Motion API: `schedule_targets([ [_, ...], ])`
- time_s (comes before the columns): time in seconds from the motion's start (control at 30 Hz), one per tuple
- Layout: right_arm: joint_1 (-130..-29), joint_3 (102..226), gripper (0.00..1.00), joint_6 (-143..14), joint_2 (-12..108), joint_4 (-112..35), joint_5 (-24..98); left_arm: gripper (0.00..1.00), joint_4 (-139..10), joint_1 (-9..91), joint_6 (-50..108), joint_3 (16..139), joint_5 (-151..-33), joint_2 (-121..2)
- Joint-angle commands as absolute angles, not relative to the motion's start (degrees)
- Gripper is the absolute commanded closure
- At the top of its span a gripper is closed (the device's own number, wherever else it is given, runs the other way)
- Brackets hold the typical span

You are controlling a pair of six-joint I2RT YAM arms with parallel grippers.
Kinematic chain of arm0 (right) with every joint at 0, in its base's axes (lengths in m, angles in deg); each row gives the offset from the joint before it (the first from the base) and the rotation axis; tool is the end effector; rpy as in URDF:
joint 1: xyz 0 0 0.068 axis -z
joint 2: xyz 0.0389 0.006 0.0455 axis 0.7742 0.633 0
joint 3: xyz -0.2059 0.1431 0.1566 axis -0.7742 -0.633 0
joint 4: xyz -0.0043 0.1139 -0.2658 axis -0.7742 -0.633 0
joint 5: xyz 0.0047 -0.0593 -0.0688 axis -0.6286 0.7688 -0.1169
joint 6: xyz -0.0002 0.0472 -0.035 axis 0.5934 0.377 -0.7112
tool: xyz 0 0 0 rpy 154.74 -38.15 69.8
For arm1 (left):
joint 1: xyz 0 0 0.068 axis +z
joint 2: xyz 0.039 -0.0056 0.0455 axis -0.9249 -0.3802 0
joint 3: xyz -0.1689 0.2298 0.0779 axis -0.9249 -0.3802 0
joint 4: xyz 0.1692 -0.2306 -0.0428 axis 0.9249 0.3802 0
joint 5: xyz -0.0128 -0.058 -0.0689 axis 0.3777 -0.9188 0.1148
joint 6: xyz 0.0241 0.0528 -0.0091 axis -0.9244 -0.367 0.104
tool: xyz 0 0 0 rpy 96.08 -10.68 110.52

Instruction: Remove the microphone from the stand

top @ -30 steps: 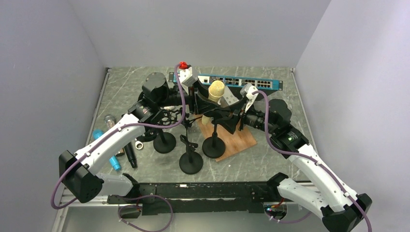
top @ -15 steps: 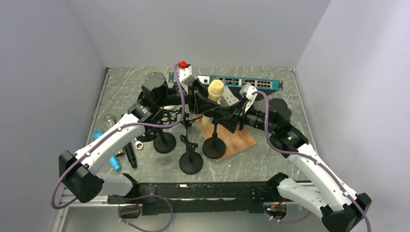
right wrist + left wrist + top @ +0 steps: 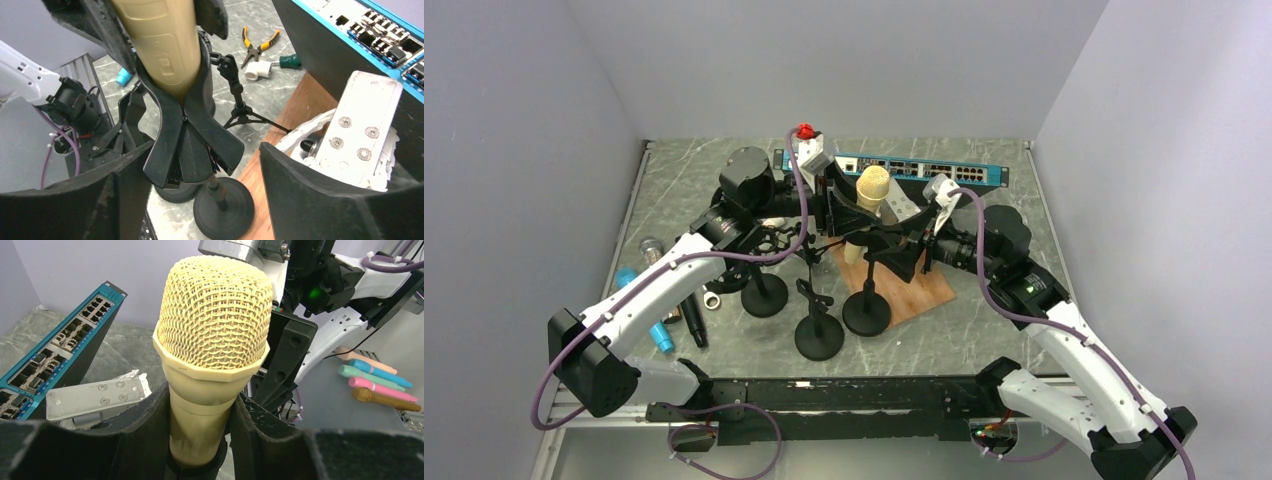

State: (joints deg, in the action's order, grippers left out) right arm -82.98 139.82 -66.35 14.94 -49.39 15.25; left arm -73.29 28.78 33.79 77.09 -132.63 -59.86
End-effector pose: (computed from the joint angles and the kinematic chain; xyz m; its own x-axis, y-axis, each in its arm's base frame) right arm 0.1646 0.1282 0.3893 -0.1860 -0.0324 -0.9820 -0.8607 0.4874 0.1470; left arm 0.2350 -0.2305 0.4460 -0.1887 -0.0879 -0.9781 0.9812 0.0231 -0.1914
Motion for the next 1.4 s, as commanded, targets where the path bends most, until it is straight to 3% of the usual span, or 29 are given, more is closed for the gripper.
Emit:
schedule_targets([
  [0.0,-82.8,147.1,0.14,-67.3,16.7,-54.9,17.0,1.00,-76.1,28.6,36.6,79.5,-133.9,-58.6],
  [0.07,-83.0,148.9,0.04,-68.3,17.1,-57.4,16.9,1.00,-74.6,28.6,35.3,79.8,-133.3,-58.4],
  [0.17,-83.0,149.5,0.04,-69.1,16.3,-58.8,17.8,1.00,-73.7,28.6,34.5,80.1,-133.1,-58.3],
  [0.53,-85.7,153.2,0.29,-70.5,19.4,-65.2,17.0,1.00,-73.9,28.6,34.7,80.1,-133.2,-58.6],
  [0.77,-85.9,153.4,0.38,-70.5,20.7,-64.9,16.6,1.00,-74.4,28.5,35.1,79.6,-133.2,-58.6],
  [0.9,-85.9,153.4,0.57,-70.5,21.1,-64.1,16.1,1.00,-74.4,28.6,35.3,80.1,-133.6,-58.7],
  [0.93,-86.0,153.4,0.73,-71.3,21.2,-64.0,16.2,1.00,-74.4,28.5,35.4,80.2,-133.6,-58.7],
  [0.97,-86.0,153.4,0.97,-72.0,21.4,-63.9,16.8,1.00,-74.4,28.5,35.4,80.2,-133.6,-58.6],
  [1.0,-85.9,153.2,1.00,-72.0,21.4,-63.8,17.6,1.00,-74.4,28.6,35.4,80.4,-133.6,-58.6],
  [1.3,-86.7,152.6,1.00,-72.0,20.6,-63.9,20.0,1.00,-74.3,28.5,36.1,81.6,-134.0,-58.6],
  [1.33,-86.7,153.0,0.88,-71.9,20.4,-64.1,19.9,1.00,-74.1,28.5,36.0,81.6,-134.0,-58.7],
  [1.37,-86.7,153.3,0.66,-71.7,20.2,-64.4,19.7,1.00,-73.9,28.5,36.0,81.5,-134.0,-58.8],
])
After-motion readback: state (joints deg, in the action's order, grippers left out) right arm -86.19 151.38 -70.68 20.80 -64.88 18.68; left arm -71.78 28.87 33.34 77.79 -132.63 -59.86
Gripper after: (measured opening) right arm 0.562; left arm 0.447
